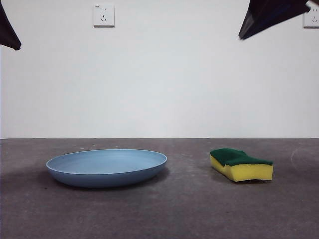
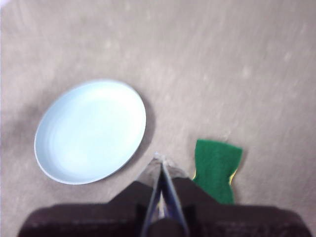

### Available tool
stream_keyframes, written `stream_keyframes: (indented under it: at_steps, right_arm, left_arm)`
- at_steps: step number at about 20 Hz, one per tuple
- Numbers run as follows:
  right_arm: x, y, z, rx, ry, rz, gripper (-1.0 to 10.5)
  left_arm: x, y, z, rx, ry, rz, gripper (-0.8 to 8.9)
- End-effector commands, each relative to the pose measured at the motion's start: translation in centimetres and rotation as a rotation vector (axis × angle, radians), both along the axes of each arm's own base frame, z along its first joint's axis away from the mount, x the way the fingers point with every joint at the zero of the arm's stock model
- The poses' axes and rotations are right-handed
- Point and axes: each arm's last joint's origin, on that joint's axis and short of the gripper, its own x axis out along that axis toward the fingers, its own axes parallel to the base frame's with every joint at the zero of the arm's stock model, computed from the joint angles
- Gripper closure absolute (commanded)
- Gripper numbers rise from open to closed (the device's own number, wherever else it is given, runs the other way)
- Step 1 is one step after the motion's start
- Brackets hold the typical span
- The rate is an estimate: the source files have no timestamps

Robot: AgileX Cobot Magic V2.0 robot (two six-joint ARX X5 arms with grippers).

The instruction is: Pick up the plate,pick up the cloth,clean the plate with the cloth

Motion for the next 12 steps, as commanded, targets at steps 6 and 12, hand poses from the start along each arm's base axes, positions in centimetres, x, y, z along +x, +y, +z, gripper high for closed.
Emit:
stream_keyframes:
  at_steps: [6,12]
  right_arm:
    - [-3.6,-2.1,-4.6,0.043,-0.093,-0.004,9.6]
    - [-4.2,-2.5,-5.8,0.015,-0.039,-0.007,9.5]
  left_arm:
    - [-2.7,0.8,-4.1,-0.051,-0.146,-0.008,8.22]
    - [-3.1,0.8,-5.5,-0.055,-0.12,-0.028,8.15]
